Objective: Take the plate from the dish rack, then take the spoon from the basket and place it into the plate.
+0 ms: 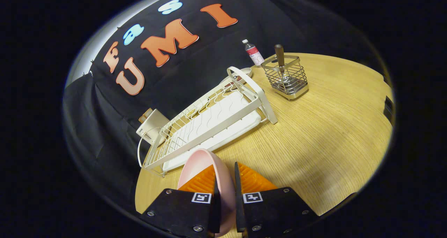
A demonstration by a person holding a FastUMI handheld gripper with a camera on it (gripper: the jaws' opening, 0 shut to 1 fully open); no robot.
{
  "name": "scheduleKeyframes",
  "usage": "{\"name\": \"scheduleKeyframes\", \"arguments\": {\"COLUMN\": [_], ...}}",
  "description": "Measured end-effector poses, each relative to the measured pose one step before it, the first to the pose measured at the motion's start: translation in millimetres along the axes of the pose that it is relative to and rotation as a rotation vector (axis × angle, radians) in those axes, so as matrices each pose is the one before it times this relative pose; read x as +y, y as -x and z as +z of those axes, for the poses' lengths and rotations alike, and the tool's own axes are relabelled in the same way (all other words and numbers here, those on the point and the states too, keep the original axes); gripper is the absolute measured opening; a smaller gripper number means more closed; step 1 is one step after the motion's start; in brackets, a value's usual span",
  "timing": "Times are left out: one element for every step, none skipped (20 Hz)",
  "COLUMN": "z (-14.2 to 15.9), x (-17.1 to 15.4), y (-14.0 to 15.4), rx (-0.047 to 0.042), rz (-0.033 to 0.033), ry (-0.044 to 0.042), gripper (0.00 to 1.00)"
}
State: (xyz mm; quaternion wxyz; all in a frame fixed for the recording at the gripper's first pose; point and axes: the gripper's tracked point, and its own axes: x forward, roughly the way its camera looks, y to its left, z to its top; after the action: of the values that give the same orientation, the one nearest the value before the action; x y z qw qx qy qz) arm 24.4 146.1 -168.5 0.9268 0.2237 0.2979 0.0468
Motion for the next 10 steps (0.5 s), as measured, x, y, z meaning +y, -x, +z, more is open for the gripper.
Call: {"name": "scheduleKeyframes", "arguments": {"z": [-1.24, -1.18, -1.81, -1.95, -3.81, -3.21, -4.97, -1.82, -0.63, -1.68], "x": [-0.07, -1.76, -1.93, -1.78, -4.88, -3.53, 1.33, -0.53, 1.25, 0.85], "y": [-1.93, -1.06, -1.64, -3.12, -2.7, -0.97, 0.1, -0.37, -0.08, 0.02], "rx": [0.00242, 0.00475, 0.00777, 0.00354, 0.00544, 0.00351, 0.00869, 0.00856, 0.00233, -0.00004], "rz": [0.00273, 0.00332, -0.00235, -0.00536, -0.01621, -0.00811, 0.00564, 0.005, 0.01205, 0.00646], "ry": [0.00085, -0.00623, -0.00589, -0.0024, 0.00722, 0.0012, -0.00395, -0.00442, -0.00161, 0.00155], "gripper": [0.18, 0.18, 0.19, 0.21, 0.21, 0.21, 0.21, 0.24, 0.28, 0.3]}}
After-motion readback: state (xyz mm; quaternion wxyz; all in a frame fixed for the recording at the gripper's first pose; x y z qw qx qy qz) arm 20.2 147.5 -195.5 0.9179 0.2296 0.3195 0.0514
